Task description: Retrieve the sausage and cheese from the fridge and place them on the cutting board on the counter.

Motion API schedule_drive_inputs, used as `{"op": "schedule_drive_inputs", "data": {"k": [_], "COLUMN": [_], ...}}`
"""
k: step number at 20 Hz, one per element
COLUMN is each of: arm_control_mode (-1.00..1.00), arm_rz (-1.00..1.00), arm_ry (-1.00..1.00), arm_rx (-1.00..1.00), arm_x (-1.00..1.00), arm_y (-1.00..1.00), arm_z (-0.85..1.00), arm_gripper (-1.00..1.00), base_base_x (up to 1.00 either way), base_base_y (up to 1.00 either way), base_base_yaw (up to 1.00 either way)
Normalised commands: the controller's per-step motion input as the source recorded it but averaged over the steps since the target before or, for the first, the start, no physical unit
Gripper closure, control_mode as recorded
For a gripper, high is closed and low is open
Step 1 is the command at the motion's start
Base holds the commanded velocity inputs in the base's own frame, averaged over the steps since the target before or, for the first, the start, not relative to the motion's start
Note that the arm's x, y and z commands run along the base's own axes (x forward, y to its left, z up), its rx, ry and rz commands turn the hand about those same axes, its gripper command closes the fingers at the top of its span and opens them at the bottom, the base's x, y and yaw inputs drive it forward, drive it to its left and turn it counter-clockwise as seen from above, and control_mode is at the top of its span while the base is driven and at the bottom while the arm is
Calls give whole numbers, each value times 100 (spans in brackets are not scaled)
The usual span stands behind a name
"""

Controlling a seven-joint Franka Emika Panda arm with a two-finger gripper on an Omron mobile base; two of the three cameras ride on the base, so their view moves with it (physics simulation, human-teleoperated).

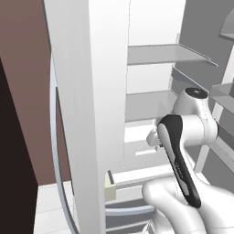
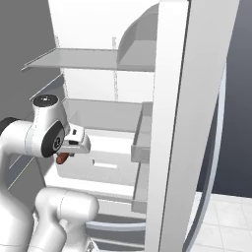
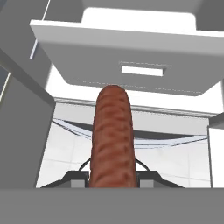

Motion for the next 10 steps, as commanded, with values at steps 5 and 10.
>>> {"op": "schedule_drive_inputs", "data": {"k": [5,10], "arm_control_mode": [100,100], "arm_rz": [0,0], "arm_ry": [0,0], "arm_rx": [0,0], "arm_x": [0,0], "arm_y": [0,0], "arm_z": [0,0], "arm_gripper": [100,100], "base_base_x": [-69,-91], "base_base_y": [-1,0], "base_base_yaw": [-1,0]}}
